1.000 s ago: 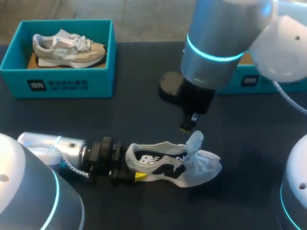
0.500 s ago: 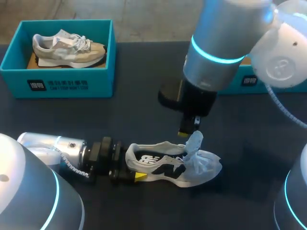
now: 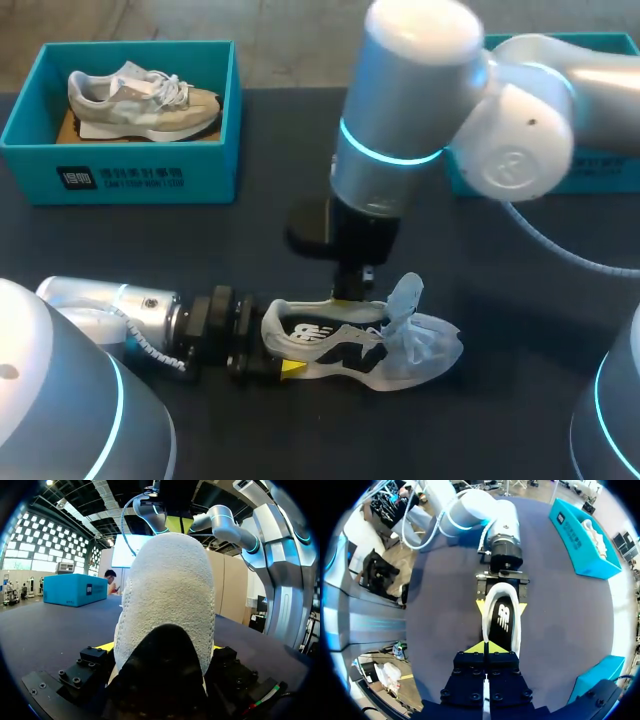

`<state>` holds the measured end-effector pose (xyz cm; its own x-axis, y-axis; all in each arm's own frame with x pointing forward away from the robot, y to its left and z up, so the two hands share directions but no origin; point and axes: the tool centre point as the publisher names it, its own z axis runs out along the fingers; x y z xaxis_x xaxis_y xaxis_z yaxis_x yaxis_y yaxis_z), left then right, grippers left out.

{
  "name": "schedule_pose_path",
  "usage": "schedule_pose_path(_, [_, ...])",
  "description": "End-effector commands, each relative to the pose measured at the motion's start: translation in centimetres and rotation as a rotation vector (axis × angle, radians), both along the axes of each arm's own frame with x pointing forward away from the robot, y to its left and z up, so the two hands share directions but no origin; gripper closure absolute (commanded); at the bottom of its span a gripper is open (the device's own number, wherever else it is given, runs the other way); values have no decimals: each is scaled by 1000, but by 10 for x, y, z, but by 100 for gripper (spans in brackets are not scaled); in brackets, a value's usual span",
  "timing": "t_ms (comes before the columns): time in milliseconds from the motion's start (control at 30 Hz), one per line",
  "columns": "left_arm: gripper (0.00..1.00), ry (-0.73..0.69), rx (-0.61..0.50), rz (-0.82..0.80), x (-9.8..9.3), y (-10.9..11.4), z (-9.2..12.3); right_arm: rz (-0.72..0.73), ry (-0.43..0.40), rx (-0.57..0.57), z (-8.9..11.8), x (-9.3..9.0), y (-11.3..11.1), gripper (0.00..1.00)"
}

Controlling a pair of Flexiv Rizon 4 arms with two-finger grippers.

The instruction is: Take the shoe out of the shoebox, open the shoe tongue, remove and reinsert the insole, then place the shoe into the shoebox

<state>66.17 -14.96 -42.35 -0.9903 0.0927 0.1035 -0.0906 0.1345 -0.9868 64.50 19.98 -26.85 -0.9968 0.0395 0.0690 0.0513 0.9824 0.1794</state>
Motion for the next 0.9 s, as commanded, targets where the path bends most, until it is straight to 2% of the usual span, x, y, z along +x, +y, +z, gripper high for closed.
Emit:
schedule_pose_path(33, [100,0,1,1,-3,1,-5,1,6,-26,-7,2,15,100])
schedule_pose_path(233, [100,0,1,1,-3,1,-5,1,6,-26,-7,2,15,100])
schedule_pose_path(333, [100,0,1,1,-3,1,-5,29,-5,-83,-25,4,36,100])
schedule_pose_path(433, [100,0,1,1,-3,1,-5,59,-16,-100,-40,7,45,100])
schedule_pose_path(767, [100,0,1,1,-3,1,-5,68,-32,-93,-73,15,49,100])
schedule_pose_path(900, [100,0,1,1,-3,1,-5,42,-112,-125,-86,10,47,100])
